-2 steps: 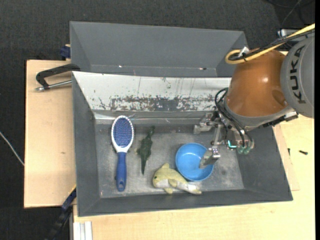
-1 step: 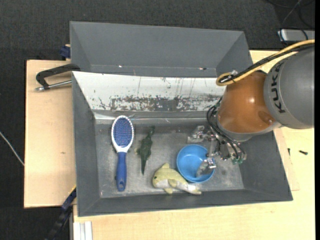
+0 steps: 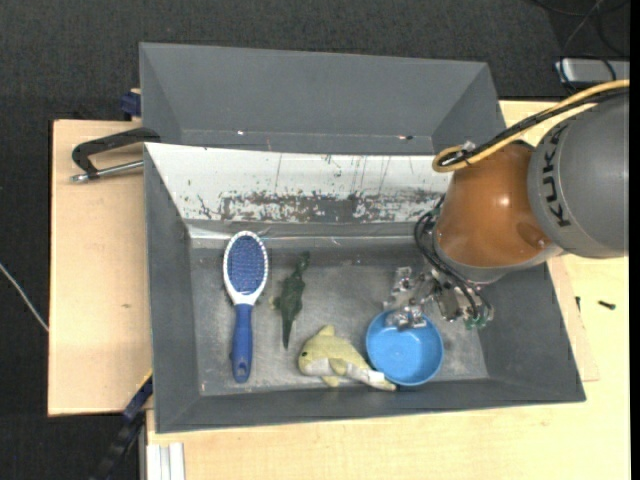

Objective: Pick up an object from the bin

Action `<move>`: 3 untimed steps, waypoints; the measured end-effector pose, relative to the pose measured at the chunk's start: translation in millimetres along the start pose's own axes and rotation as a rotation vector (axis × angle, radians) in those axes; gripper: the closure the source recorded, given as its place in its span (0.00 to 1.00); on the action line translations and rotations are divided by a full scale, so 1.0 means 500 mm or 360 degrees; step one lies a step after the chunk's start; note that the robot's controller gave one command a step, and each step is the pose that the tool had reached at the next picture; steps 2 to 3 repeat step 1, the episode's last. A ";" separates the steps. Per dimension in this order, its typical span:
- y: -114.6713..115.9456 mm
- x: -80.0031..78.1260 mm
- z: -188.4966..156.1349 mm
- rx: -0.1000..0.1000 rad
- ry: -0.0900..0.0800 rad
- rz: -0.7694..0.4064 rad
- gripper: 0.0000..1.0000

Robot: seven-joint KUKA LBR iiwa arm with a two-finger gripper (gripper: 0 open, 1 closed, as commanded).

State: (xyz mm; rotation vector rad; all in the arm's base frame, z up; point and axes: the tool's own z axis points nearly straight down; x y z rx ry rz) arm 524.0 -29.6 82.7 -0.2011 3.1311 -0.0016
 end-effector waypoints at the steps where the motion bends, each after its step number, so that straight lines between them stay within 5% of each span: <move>1: 0.042 -0.029 -0.270 -0.0001 -0.0017 0.0005 1.00; 3: 0.042 -0.029 -0.270 -0.0001 -0.0017 0.0005 1.00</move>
Offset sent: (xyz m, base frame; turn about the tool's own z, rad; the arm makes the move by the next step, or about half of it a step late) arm 0.0079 0.0216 0.1292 0.0042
